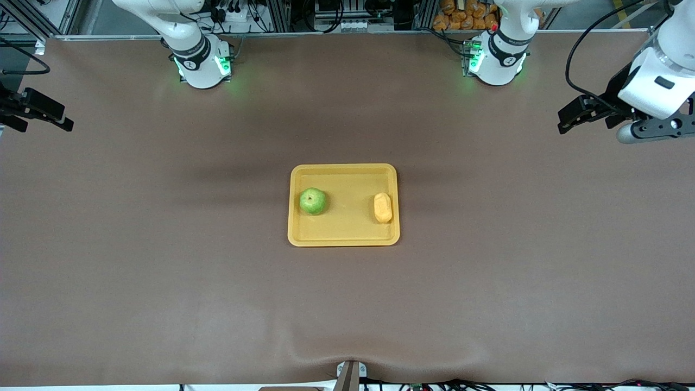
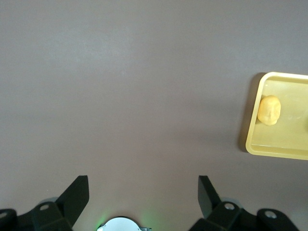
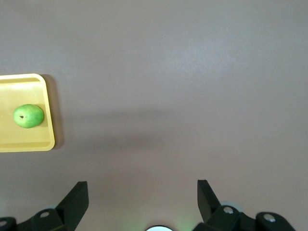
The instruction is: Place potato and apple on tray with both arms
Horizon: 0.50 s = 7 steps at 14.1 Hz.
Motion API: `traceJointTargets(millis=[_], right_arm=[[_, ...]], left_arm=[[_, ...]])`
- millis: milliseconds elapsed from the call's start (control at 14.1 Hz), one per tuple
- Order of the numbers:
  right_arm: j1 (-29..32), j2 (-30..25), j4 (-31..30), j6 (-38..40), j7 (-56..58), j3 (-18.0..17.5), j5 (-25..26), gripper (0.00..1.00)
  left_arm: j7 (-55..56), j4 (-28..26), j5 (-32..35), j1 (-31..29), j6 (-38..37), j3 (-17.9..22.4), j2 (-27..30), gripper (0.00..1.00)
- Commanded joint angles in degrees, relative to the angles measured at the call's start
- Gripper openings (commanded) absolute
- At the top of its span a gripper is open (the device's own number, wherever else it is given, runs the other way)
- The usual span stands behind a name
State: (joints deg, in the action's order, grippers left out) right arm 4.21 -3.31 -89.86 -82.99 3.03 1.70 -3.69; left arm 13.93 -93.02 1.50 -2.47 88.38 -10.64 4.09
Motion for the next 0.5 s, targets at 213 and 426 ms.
traceJointTargets(millis=[213, 426], right_arm=[[0.1, 0.0, 0.1, 0.0, -0.1, 0.0, 0.3, 1.0], [-0.3, 0.5, 0.1, -0.1, -0.1, -0.3, 0.3, 1.0]], left_arm=[[-4.3, 3.6, -0.5, -1.8, 0.5, -0.1, -1.9, 1.0], [-4.2, 4.3, -0.3, -1.9, -0.2, 0.0, -2.4, 1.0]])
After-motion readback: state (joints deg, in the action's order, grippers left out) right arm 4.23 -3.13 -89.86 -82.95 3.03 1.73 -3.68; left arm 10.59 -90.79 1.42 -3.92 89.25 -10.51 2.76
